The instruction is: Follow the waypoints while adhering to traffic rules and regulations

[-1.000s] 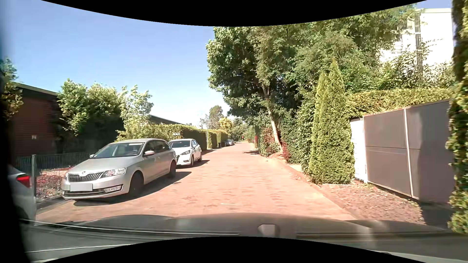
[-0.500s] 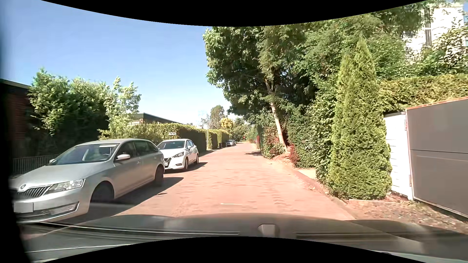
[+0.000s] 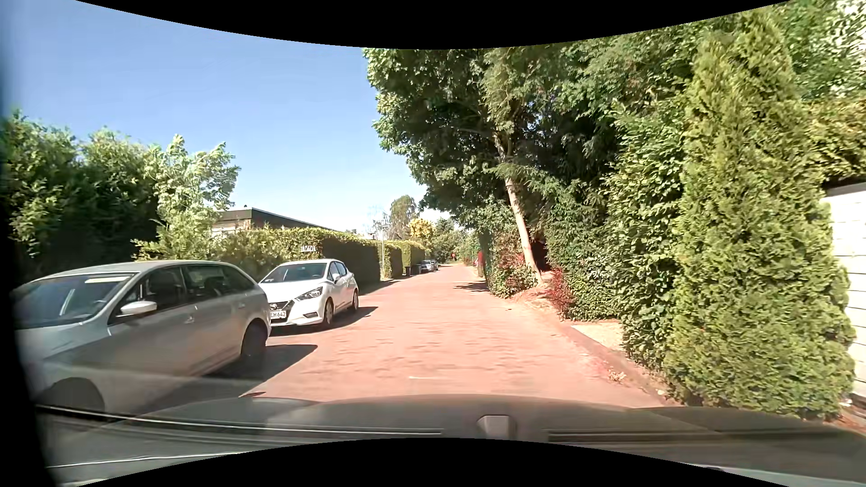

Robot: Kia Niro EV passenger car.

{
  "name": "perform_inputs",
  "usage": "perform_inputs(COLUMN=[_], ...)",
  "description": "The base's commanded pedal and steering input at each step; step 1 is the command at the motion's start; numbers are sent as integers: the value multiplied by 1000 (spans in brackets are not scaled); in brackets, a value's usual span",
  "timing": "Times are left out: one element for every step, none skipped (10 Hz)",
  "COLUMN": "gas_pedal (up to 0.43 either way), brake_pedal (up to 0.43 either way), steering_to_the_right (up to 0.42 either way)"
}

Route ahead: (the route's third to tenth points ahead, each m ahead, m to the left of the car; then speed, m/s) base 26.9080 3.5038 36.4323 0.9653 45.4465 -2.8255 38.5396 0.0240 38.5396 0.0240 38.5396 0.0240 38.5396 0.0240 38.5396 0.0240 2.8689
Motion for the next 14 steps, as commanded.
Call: perform_inputs(gas_pedal=[47, 47, 47, 47, 47, 47, 47, 47, 47, 39, 39, 39, 28, 28], brake_pedal=[6, 6, 6, 6, 6, 6, 6, 6, 6, 6, 6, 6, 6, 6], steering_to_the_right=[-12, -12, -12, -12, -12, -12, -11, -11, -10, -10, -9, -8, -9, -7])
